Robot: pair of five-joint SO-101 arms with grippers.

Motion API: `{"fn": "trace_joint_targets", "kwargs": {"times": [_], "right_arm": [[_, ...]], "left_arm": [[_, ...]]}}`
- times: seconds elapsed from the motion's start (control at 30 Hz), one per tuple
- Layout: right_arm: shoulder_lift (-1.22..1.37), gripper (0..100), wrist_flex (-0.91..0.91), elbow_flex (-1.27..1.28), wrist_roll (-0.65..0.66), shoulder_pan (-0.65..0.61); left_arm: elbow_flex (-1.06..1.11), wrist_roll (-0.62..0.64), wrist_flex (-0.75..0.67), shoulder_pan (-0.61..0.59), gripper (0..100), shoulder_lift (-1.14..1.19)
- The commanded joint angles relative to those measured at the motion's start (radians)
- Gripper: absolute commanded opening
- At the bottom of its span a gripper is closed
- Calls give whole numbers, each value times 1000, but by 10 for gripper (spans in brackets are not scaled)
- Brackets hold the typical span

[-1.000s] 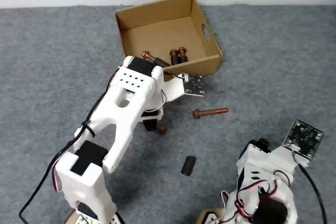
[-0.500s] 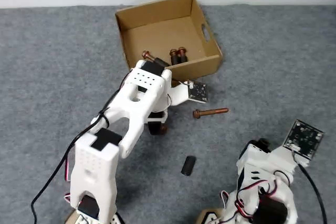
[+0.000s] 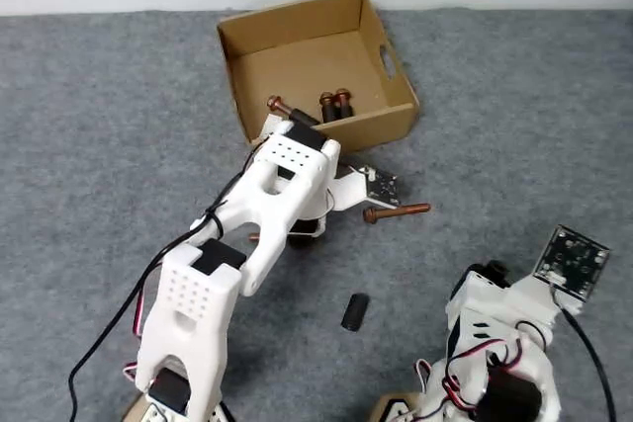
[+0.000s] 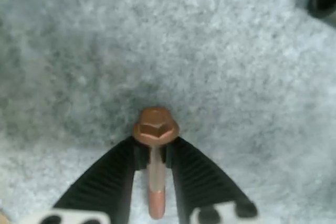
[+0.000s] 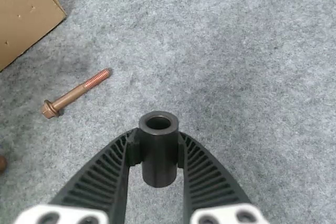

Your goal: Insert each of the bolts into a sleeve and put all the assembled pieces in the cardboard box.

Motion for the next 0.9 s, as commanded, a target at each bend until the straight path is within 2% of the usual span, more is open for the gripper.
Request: {"fn": "trace_joint_targets", "kwargs": {"times": [0.0, 0.3, 0.73, 0.87], "right_arm": [[-4, 8, -12, -8, 9, 12], [-4, 8, -10, -9, 9, 8], [-31, 8, -7, -12, 9, -2], [-74, 8, -7, -12, 11, -93]], "left_arm": [[-65, 60, 60, 40, 6, -84], [-47, 370, 141, 146, 6, -348], [292, 753, 135, 184, 6, -783], [381, 868, 77, 183, 6, -861]]}}
